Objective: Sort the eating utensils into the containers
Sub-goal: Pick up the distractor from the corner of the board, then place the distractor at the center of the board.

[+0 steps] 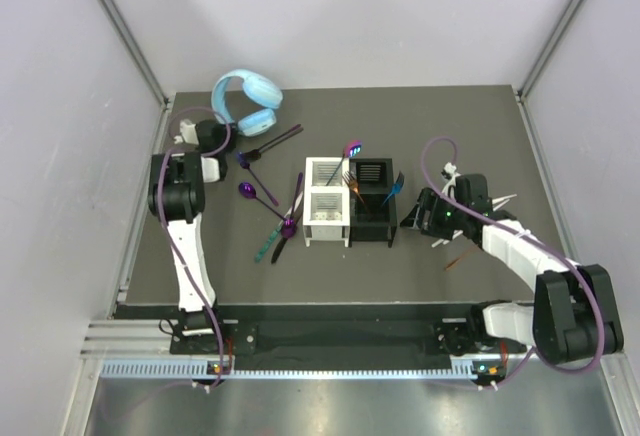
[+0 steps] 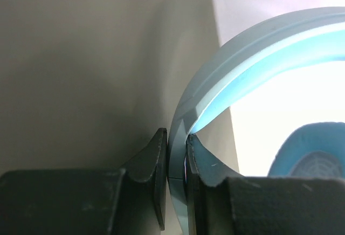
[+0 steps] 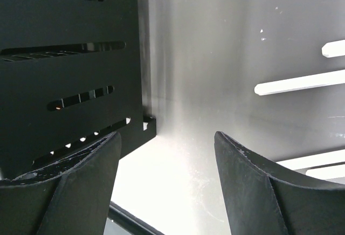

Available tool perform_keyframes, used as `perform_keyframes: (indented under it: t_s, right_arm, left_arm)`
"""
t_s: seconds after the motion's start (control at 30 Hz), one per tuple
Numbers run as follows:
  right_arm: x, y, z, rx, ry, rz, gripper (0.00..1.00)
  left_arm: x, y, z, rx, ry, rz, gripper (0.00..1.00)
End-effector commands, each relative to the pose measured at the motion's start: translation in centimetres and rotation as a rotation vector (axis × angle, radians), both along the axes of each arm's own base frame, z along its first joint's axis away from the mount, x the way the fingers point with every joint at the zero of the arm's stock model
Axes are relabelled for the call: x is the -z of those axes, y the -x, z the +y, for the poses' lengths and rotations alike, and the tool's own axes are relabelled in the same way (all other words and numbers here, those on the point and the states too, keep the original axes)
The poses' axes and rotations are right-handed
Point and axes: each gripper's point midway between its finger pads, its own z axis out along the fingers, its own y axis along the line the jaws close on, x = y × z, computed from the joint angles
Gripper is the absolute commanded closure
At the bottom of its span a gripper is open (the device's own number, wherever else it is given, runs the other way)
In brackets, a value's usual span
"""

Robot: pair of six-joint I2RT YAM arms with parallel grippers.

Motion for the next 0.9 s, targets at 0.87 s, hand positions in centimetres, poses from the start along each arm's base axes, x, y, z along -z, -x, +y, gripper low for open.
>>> perform_keyframes:
  t_s: [0.87]
  right_arm:
    - [-2.8,0.0,0.0,-0.025,0.009,-0.111,0.3]
  left_arm:
    - [-21.1,1.4,-21.3,0.247,-0.296,-0.657,1.0]
